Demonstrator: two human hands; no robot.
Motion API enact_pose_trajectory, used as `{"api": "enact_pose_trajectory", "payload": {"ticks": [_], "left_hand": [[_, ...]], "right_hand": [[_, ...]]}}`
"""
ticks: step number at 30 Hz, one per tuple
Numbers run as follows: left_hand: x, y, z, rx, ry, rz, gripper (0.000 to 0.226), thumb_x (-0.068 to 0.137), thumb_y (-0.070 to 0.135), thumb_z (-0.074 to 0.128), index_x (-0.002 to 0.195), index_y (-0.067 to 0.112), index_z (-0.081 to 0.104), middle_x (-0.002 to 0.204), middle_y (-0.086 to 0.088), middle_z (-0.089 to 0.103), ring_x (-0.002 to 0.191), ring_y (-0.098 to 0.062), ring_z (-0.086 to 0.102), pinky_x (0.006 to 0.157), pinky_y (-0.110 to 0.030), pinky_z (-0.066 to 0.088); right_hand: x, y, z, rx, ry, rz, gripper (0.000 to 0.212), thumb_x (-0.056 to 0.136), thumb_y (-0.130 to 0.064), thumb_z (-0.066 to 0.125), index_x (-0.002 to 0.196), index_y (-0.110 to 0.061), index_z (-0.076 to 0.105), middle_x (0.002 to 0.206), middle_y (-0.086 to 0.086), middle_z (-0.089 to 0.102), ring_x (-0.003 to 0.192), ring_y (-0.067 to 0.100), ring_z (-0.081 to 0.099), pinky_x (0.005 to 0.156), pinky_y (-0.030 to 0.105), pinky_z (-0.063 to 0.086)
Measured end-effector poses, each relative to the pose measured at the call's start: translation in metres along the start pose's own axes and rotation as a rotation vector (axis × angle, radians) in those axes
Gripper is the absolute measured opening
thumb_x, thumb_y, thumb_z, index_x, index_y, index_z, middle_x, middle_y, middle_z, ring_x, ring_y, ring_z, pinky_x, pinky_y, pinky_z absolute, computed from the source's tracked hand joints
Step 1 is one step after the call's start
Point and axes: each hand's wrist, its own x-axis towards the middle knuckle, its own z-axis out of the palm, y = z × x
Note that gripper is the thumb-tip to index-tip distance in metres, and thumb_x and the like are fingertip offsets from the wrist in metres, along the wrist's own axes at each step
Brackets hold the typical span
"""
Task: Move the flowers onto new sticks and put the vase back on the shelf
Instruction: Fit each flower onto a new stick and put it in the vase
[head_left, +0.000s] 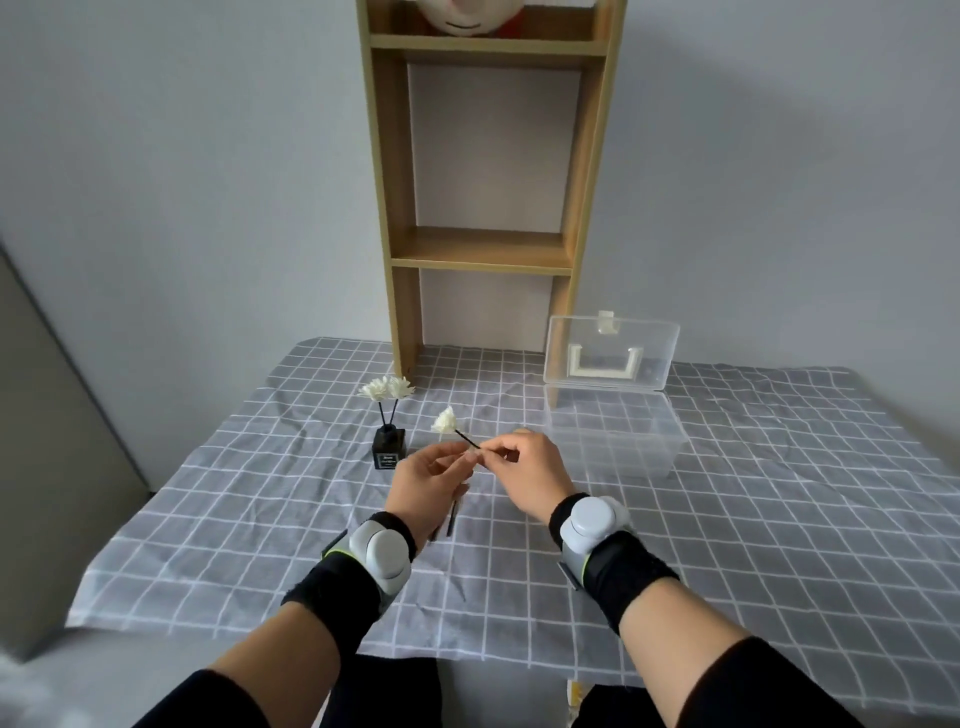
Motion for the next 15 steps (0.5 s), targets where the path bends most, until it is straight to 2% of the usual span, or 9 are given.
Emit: {"api": "enact_pose_trajectory", "payload": {"ticks": [3, 5, 9, 10, 12, 15], "left_hand": [[0.008, 0.005, -0.027, 0.245, 0.133, 0.103, 0.017, 0.087, 0.03, 0.078, 0.096, 0.017, 0.072, 0.074, 0.001, 0.066, 0.071, -0.012, 0.064, 0.072, -0.032, 0.059], [0.013, 0.008, -0.044, 0.433, 0.252, 0.164, 0.022, 0.083, 0.039, 0.078, 0.088, 0.02, 0.068, 0.07, 0.005, 0.061, 0.061, -0.008, 0.057, 0.062, -0.029, 0.053], [0.021, 0.013, -0.072, 0.536, 0.364, 0.167, 0.036, 0.08, 0.038, 0.08, 0.096, 0.018, 0.055, 0.078, 0.002, 0.053, 0.063, -0.014, 0.052, 0.057, -0.028, 0.042], [0.024, 0.013, -0.078, 0.564, 0.375, 0.162, 0.04, 0.08, 0.038, 0.081, 0.102, 0.018, 0.053, 0.084, 0.001, 0.054, 0.07, -0.016, 0.055, 0.06, -0.028, 0.043], [0.029, 0.014, -0.088, 0.603, 0.368, 0.157, 0.05, 0.079, 0.037, 0.082, 0.115, 0.016, 0.052, 0.103, -0.003, 0.056, 0.091, -0.019, 0.059, 0.075, -0.029, 0.048], [0.038, 0.013, -0.097, 0.676, 0.309, 0.148, 0.066, 0.078, 0.039, 0.083, 0.129, 0.013, 0.049, 0.125, -0.006, 0.049, 0.111, -0.019, 0.054, 0.094, -0.029, 0.046]], "right_hand": [[0.016, -0.011, 0.009, 0.091, 0.035, 0.026, 0.015, 0.088, -0.03, 0.079, 0.098, -0.019, 0.081, 0.087, -0.01, 0.075, 0.08, 0.007, 0.069, 0.077, 0.02, 0.055], [0.027, -0.018, 0.015, 0.147, 0.066, 0.035, 0.014, 0.088, -0.027, 0.079, 0.097, -0.017, 0.08, 0.088, -0.007, 0.077, 0.083, 0.011, 0.071, 0.079, 0.022, 0.058], [0.045, -0.03, 0.027, 0.283, 0.076, 0.05, 0.007, 0.092, -0.015, 0.074, 0.096, -0.01, 0.076, 0.081, 0.001, 0.077, 0.076, 0.015, 0.075, 0.077, 0.03, 0.063], [0.05, -0.033, 0.03, 0.307, 0.076, 0.052, 0.006, 0.093, -0.013, 0.072, 0.095, -0.008, 0.074, 0.08, 0.003, 0.077, 0.075, 0.016, 0.075, 0.077, 0.033, 0.064], [0.057, -0.036, 0.038, 0.325, 0.078, 0.053, 0.006, 0.096, -0.012, 0.068, 0.095, -0.007, 0.073, 0.08, 0.005, 0.077, 0.076, 0.019, 0.076, 0.077, 0.035, 0.064], [0.068, -0.042, 0.05, 0.315, 0.09, 0.036, 0.012, 0.099, -0.013, 0.063, 0.095, -0.006, 0.073, 0.082, 0.007, 0.077, 0.077, 0.021, 0.076, 0.077, 0.037, 0.064]]}}
